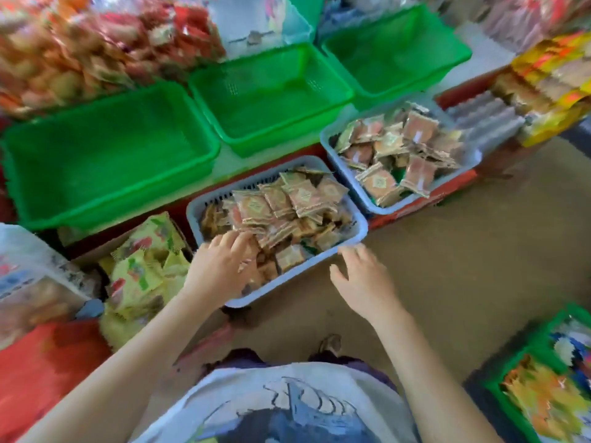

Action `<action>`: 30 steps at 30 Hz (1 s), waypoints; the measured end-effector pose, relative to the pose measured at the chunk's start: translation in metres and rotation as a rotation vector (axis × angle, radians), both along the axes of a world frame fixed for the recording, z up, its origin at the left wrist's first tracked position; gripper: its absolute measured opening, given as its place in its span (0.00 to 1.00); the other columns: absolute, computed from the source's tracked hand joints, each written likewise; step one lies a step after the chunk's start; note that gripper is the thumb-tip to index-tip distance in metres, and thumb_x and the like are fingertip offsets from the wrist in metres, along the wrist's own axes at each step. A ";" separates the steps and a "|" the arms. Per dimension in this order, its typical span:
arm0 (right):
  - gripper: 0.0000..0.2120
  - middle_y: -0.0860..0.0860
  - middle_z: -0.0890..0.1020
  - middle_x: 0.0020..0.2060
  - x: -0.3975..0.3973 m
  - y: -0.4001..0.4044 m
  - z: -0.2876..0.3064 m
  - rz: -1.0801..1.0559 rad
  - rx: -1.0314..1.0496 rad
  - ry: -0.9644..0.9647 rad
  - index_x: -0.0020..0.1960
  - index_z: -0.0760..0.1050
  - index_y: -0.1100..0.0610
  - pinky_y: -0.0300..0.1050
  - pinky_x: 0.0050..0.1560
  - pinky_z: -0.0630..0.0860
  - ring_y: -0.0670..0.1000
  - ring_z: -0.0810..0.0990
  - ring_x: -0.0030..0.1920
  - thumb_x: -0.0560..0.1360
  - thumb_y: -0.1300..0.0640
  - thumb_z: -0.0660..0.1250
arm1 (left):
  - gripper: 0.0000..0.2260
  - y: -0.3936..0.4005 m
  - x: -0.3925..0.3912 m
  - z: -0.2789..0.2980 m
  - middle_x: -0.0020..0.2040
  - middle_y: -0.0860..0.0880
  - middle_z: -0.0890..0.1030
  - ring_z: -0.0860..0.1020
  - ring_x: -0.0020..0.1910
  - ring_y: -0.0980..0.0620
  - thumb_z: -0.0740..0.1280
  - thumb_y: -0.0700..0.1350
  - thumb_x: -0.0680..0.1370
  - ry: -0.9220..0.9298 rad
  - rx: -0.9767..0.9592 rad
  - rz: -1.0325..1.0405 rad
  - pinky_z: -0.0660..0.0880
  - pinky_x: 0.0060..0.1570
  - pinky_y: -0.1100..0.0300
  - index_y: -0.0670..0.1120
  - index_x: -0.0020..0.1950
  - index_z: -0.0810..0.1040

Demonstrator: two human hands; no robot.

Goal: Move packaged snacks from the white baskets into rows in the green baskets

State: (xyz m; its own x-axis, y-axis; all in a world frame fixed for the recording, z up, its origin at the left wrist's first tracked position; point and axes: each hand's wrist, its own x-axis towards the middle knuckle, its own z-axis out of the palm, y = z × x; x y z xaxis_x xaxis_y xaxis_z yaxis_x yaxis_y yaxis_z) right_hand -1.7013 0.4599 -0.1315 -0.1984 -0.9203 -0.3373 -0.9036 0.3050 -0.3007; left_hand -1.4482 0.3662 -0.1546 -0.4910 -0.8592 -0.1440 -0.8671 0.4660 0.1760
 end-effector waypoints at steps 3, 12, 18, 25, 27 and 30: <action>0.19 0.53 0.72 0.65 -0.036 -0.054 -0.003 0.184 0.068 0.017 0.71 0.67 0.54 0.49 0.52 0.74 0.55 0.74 0.61 0.84 0.47 0.55 | 0.24 0.000 -0.016 0.000 0.67 0.44 0.76 0.77 0.61 0.41 0.66 0.53 0.80 0.037 0.091 0.174 0.78 0.51 0.45 0.46 0.74 0.69; 0.21 0.54 0.69 0.68 0.014 -0.181 -0.031 0.528 0.132 -0.022 0.75 0.62 0.53 0.47 0.48 0.70 0.56 0.73 0.62 0.84 0.49 0.56 | 0.25 -0.025 -0.020 -0.035 0.67 0.46 0.73 0.72 0.65 0.45 0.65 0.52 0.80 0.270 0.293 0.622 0.74 0.59 0.50 0.48 0.76 0.66; 0.38 0.54 0.55 0.79 0.062 -0.231 -0.073 0.614 0.162 0.039 0.81 0.50 0.48 0.59 0.75 0.63 0.58 0.55 0.79 0.78 0.47 0.68 | 0.28 -0.088 -0.015 -0.066 0.75 0.49 0.68 0.73 0.66 0.49 0.64 0.53 0.81 0.439 0.466 0.740 0.74 0.60 0.51 0.52 0.79 0.59; 0.51 0.50 0.56 0.81 0.066 -0.261 -0.113 0.686 0.294 0.104 0.82 0.46 0.47 0.62 0.77 0.49 0.54 0.47 0.81 0.71 0.41 0.75 | 0.28 -0.125 -0.022 -0.094 0.57 0.55 0.73 0.74 0.51 0.55 0.72 0.51 0.78 0.711 0.647 1.031 0.70 0.46 0.61 0.50 0.75 0.66; 0.47 0.48 0.60 0.80 0.062 -0.265 -0.113 0.670 0.293 0.038 0.81 0.51 0.48 0.62 0.77 0.48 0.52 0.48 0.81 0.72 0.43 0.74 | 0.26 -0.129 -0.020 -0.098 0.58 0.55 0.74 0.75 0.55 0.55 0.73 0.52 0.77 0.730 0.679 1.068 0.71 0.51 0.60 0.49 0.72 0.70; 0.34 0.50 0.68 0.76 0.051 -0.272 -0.107 0.613 0.281 -0.114 0.77 0.63 0.49 0.60 0.77 0.51 0.53 0.54 0.80 0.75 0.48 0.70 | 0.23 -0.131 -0.019 -0.095 0.59 0.51 0.80 0.81 0.51 0.53 0.75 0.50 0.76 0.884 0.795 1.184 0.79 0.50 0.59 0.49 0.69 0.74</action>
